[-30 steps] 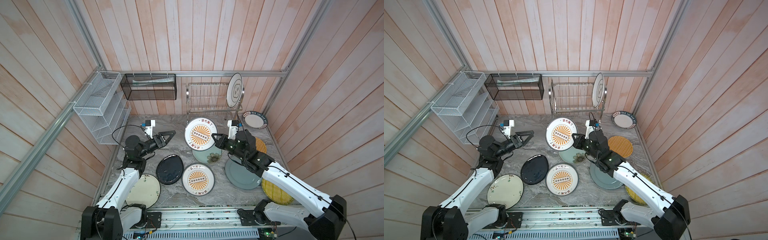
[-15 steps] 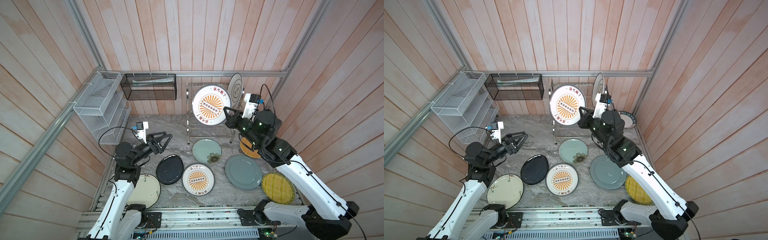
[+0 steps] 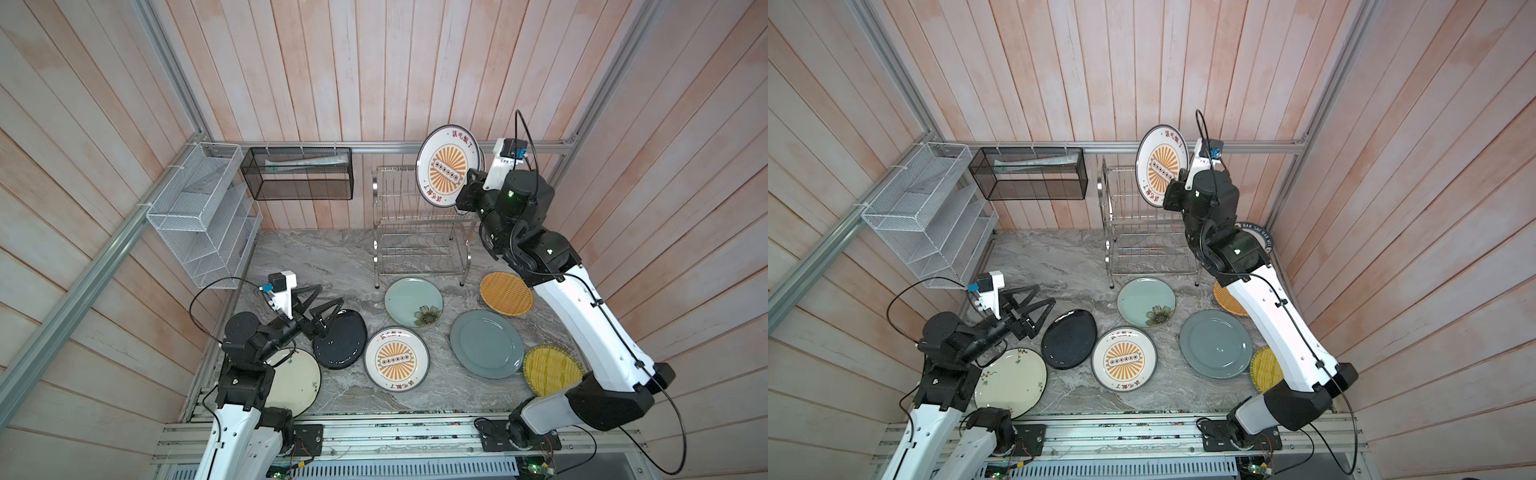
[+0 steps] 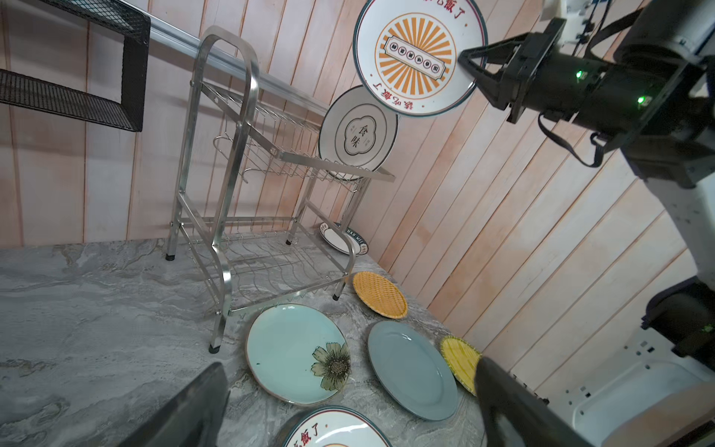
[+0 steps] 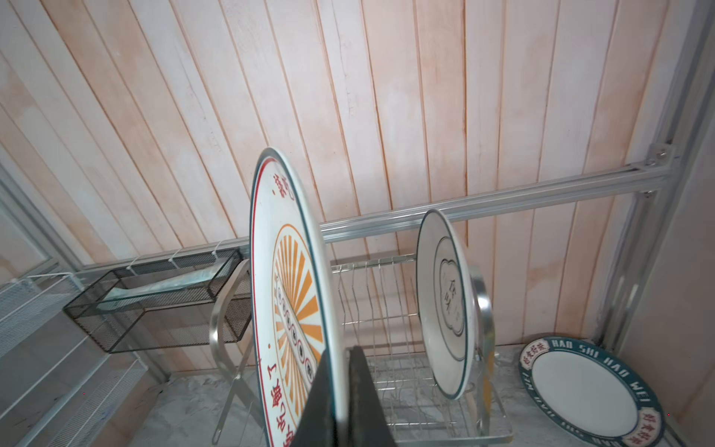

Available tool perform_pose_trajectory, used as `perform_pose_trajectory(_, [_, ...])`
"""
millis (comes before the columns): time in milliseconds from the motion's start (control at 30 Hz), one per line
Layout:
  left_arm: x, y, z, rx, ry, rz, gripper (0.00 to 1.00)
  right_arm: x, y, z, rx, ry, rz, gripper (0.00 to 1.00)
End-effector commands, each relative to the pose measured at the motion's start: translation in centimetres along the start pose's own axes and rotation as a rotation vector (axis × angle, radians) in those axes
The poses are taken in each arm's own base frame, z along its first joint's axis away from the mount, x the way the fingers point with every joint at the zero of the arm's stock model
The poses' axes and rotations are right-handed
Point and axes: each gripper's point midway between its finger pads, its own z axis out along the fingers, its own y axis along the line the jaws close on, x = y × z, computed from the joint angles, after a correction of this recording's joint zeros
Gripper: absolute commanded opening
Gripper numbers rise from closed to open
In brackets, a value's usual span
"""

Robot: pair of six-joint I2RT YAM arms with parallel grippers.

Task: Load plates into a dish rack
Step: Place the plate on the dish rack.

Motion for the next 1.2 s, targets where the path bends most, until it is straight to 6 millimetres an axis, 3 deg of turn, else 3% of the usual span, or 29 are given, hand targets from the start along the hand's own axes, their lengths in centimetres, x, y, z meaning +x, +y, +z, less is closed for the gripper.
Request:
perform_pose_trajectory(0, [0.8,0.6,-0.1,-0.037,0.023,0.041,1.00,-1.9,-2.4,1.3,0.139,-0.042,-0.091,0.00])
perform_pose_trajectory(367, [1.0,0.6,0.0,0.011,0.031,0.012,1.00,-1.1,-3.4,7.4,0.278,-0.021,-0.285,0.00])
perform_pose_trajectory(567, [1.0,-0.3,0.0,0.077,0.026,0.002,1.00,0.0,-4.3,9.2,0.306,0.001,-0.343,0.00])
perform_pose_trajectory(1167, [1.1,-0.4,0.1,0.105,0.030,-0.021,1.00,4.5,-6.7,12.9,0.381,0.084,-0.412,0.00])
